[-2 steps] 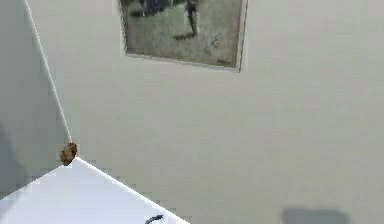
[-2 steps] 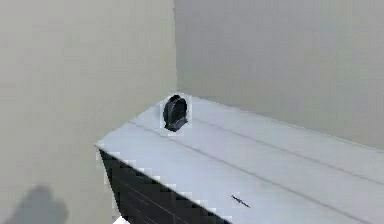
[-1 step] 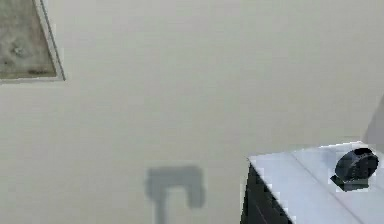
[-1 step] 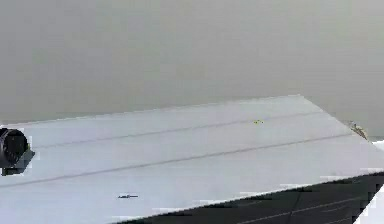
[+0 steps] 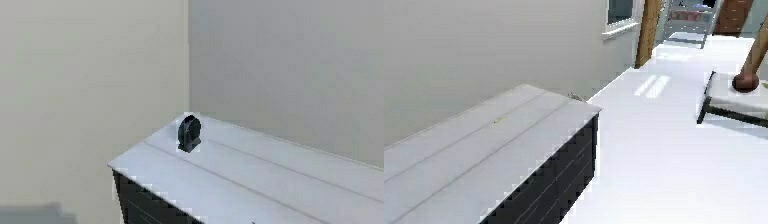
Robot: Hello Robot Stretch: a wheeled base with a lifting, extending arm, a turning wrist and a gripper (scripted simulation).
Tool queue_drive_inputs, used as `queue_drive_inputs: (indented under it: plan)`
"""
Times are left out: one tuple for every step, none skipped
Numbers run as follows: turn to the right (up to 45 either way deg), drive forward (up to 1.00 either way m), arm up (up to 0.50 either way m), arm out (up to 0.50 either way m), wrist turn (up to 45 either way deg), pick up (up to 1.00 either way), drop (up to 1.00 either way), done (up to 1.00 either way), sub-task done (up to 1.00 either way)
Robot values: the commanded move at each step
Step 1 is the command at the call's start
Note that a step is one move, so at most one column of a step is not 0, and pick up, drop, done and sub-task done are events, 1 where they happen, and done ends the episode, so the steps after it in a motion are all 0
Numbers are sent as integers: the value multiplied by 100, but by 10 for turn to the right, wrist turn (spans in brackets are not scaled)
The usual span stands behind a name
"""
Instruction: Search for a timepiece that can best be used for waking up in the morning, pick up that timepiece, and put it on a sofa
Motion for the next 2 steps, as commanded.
queue_drive_inputs:
  plan:
    - [330, 0, 0, 0, 0, 0, 0, 0, 0]
    - [0, 20, 0, 0, 0, 0, 0, 0, 0]
